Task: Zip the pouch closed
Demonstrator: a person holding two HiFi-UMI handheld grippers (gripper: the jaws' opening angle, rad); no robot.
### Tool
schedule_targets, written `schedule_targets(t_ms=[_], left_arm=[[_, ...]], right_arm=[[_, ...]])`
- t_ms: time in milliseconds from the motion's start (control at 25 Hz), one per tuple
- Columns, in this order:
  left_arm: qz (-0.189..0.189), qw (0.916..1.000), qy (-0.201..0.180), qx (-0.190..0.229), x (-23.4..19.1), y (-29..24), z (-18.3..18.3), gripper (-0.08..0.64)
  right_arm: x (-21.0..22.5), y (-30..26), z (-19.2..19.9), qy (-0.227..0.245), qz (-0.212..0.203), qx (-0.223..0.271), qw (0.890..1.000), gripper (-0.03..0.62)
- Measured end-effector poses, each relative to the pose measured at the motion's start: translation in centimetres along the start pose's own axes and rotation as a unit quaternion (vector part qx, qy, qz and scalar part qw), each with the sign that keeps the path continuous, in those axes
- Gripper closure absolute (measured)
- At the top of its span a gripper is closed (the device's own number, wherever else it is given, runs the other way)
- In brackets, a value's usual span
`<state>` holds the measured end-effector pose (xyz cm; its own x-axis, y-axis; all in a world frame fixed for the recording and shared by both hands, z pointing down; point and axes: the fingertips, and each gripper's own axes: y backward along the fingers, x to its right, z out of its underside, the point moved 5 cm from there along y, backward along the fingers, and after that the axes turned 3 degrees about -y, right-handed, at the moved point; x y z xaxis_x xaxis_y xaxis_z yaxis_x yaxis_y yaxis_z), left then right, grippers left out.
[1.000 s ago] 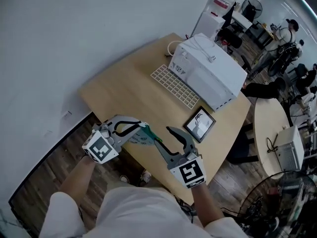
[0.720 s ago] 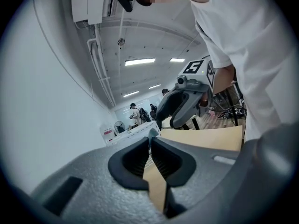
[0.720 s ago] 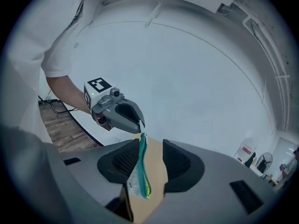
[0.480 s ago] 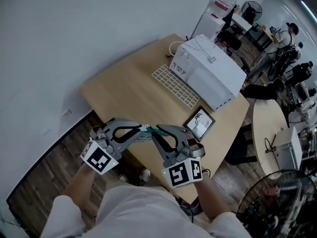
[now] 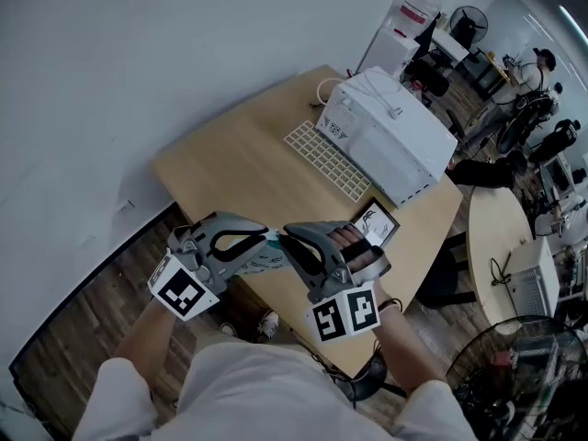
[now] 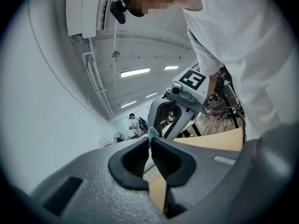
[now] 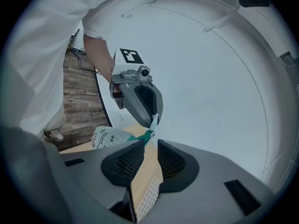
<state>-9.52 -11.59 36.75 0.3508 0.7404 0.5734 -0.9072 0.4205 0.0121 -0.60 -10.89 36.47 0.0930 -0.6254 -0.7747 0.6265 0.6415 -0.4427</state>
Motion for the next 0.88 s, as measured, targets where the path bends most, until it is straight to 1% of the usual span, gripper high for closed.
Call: schedule_targets(t_ms=[80, 200, 280, 360, 480, 560, 600, 760, 880], left_arm=[[-0.003, 1.0, 0.001, 0.0, 0.0, 0.1, 0.0, 0.531], [0.0, 1.0, -0.004, 0.0, 0.0, 0.3, 0.1, 0.532], [0.003, 1.0, -0.005, 0.004, 0.0, 0.4, -0.1, 0.532], [0.012, 0.9998, -0.004, 0.012, 0.2, 0.3, -0.3, 0.532], [0.032, 0.9993, -0.001, 0.019, 0.5, 0.2, -0.7, 0.532], [0.04, 0.999, 0.002, 0.019, 0.7, 0.2, -0.5, 0.532], [0.04, 0.999, 0.004, 0.018, 0.8, 0.2, -0.4, 0.531], [0.032, 0.9993, 0.008, 0.014, 1.0, -0.1, -0.5, 0.531], [0.032, 0.9994, 0.009, 0.009, 1.3, -0.2, -0.4, 0.532]], right_arm=[[0.2, 0.0, -0.1, -0.001, 0.002, 0.004, 1.0, 0.502], [0.4, -0.1, -0.2, 0.011, 0.002, 0.006, 1.0, 0.51], [0.6, -0.1, -0.2, 0.014, -0.006, 0.012, 1.0, 0.514], [0.4, -0.1, -0.1, 0.007, -0.032, 0.027, 0.999, 0.512], [0.1, -0.2, -0.2, -0.009, -0.087, 0.05, 0.995, 0.506], [0.0, -0.1, -0.3, -0.018, -0.108, 0.06, 0.992, 0.508], [0.0, 0.0, -0.2, -0.021, -0.113, 0.063, 0.991, 0.522], [-0.1, 0.4, 0.2, -0.03, -0.112, 0.06, 0.991, 0.54], [0.2, 0.6, 0.6, -0.032, -0.091, 0.052, 0.994, 0.58]])
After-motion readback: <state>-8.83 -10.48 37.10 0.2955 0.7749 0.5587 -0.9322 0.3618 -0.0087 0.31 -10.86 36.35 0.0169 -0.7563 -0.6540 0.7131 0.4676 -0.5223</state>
